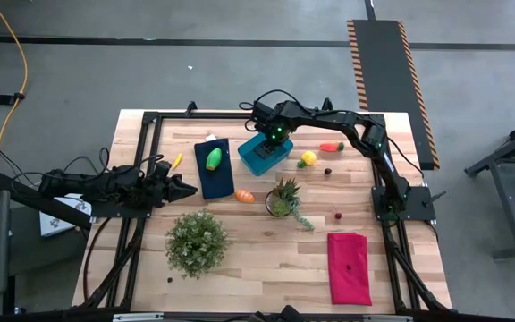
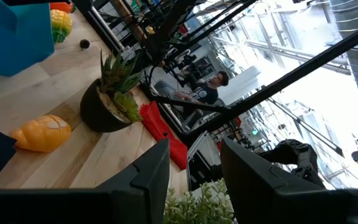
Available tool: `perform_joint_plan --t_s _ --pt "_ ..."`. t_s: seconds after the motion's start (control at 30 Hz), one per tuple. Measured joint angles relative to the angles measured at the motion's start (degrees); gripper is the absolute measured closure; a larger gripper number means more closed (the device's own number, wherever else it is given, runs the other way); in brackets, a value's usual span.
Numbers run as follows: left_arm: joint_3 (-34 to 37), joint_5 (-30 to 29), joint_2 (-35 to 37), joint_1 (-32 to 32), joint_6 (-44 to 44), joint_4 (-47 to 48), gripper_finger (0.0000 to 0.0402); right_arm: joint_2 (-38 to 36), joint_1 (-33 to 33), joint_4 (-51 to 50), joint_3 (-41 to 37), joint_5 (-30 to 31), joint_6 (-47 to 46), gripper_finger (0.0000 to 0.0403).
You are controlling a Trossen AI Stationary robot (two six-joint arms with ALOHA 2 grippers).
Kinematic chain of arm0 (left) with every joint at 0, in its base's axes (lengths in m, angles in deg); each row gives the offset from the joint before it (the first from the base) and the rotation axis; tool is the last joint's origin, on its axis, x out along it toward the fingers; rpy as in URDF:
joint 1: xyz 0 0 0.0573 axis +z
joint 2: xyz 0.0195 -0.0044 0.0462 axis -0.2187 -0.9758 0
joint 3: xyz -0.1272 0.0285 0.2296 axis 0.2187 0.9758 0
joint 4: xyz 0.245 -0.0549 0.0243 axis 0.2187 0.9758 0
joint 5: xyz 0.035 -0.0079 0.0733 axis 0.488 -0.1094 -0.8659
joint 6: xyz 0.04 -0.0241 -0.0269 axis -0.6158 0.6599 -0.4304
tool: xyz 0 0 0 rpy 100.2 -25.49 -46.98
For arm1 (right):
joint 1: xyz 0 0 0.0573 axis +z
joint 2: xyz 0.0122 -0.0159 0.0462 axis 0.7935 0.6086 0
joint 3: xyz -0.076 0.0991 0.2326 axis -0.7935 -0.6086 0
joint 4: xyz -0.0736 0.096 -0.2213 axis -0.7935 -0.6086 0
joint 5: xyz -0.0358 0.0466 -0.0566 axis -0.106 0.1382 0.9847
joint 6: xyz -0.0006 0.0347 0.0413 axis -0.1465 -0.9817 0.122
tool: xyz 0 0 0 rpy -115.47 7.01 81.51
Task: Pick and placing Produce into tupperware
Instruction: Put the orange carrot into the blue bin
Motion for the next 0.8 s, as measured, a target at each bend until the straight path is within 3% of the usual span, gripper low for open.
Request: perform_joint_plan --t_s 0.8 --pt "0.00 1.11 0.00 0.02 -0.23 0.02 0.0270 -0.04 0.01 -0.81 0.00 -2.47 -1.51 0.0206"
